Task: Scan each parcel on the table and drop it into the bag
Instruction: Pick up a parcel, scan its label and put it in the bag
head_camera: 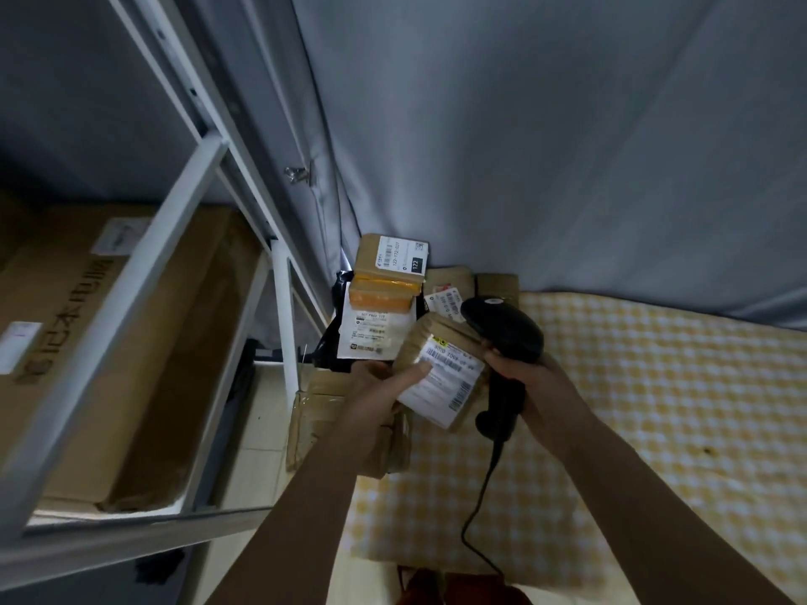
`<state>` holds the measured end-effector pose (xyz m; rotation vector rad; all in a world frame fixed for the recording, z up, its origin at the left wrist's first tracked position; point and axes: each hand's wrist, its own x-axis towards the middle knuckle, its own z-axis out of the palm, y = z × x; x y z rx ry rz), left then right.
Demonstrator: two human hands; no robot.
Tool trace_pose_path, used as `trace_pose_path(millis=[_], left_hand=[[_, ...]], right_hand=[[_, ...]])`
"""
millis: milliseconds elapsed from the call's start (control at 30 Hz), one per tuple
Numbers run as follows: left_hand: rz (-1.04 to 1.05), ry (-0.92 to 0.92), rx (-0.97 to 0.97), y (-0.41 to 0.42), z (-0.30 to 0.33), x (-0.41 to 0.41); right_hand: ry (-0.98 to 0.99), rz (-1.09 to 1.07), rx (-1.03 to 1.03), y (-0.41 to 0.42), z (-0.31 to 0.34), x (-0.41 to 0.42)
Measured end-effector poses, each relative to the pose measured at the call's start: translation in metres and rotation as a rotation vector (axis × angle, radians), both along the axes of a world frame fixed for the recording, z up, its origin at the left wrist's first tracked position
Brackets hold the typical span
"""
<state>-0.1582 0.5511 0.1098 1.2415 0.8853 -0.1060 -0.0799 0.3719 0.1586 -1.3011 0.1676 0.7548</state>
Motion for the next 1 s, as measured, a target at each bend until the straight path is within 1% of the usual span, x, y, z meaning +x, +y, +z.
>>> trace_pose_path(millis=[133, 200, 267, 333, 367, 433, 567, 1000], left_hand=[[-0.327, 0.087, 0.039, 0.005, 0.012, -0.004], [-0.408, 0.079, 0.087, 0.0, 0.018, -0.003], [-0.329, 0.039, 0.038, -0.001, 0.023, 0.001], [-0.166, -0.026, -0.11, 0.004, 0.022, 0.006], [-0.108, -0.051, -0.151, 0.007, 0.022, 0.009], [-0.057, -0.091, -0.16, 0.012, 0.024, 0.014], [-0.024, -0.15, -0.154, 0.017, 0.028, 0.023], [-0.044, -0.202, -0.146, 0.017, 0.03, 0.027]], right_hand=[[-0.041, 0.039, -0.052, -0.004, 0.017, -0.003], [-0.102, 0.085, -0.087, -0.004, 0.028, -0.007], [-0.158, 0.065, -0.122, -0.002, 0.041, -0.012], [-0.238, 0.0, -0.185, -0.002, 0.051, -0.018], [-0.274, -0.018, -0.228, -0.003, 0.055, -0.022], [-0.293, 0.004, -0.282, -0.007, 0.061, -0.031], [-0.287, 0.162, -0.323, -0.011, 0.063, -0.051], [-0.288, 0.205, -0.341, -0.007, 0.067, -0.059]])
